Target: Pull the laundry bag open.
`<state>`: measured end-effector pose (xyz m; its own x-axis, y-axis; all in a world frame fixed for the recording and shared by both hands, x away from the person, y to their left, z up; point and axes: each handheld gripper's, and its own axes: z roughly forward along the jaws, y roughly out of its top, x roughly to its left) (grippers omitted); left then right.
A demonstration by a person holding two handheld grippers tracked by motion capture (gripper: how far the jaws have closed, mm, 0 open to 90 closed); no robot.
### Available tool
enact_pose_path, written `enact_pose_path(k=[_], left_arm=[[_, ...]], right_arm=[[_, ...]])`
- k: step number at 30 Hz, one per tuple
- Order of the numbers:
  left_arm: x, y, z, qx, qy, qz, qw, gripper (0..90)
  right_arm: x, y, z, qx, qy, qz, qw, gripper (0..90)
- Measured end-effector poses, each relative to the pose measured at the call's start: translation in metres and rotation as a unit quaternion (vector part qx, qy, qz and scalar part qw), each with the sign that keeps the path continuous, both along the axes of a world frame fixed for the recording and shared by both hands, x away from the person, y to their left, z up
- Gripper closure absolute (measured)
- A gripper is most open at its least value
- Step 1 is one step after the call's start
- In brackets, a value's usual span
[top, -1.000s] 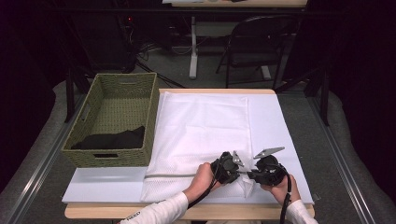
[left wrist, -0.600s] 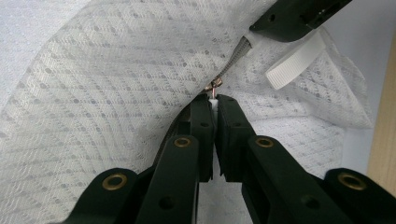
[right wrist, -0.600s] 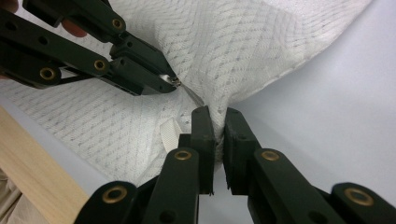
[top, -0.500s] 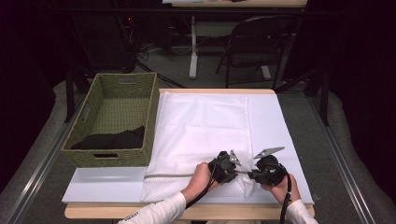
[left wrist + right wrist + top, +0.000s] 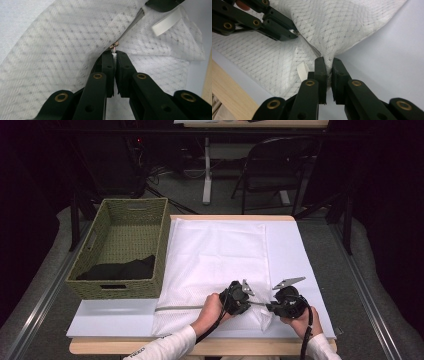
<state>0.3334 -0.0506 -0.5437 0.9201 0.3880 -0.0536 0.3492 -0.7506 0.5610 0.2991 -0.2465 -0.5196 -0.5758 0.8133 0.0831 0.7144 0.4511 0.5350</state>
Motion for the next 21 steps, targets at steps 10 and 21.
enact_pose_path(k=[10, 21], left_arm=[[0.001, 0.008, 0.000, 0.006, -0.006, 0.001, 1.0000, 86.7], [0.003, 0.018, 0.001, 0.007, -0.007, 0.009, 0.9999, 86.7]], right_arm=[[0.001, -0.001, 0.000, -0.003, -0.001, 0.003, 1.0000, 84.8], [0.000, -0.001, 0.000, -0.004, -0.001, -0.001, 1.0000, 84.8]])
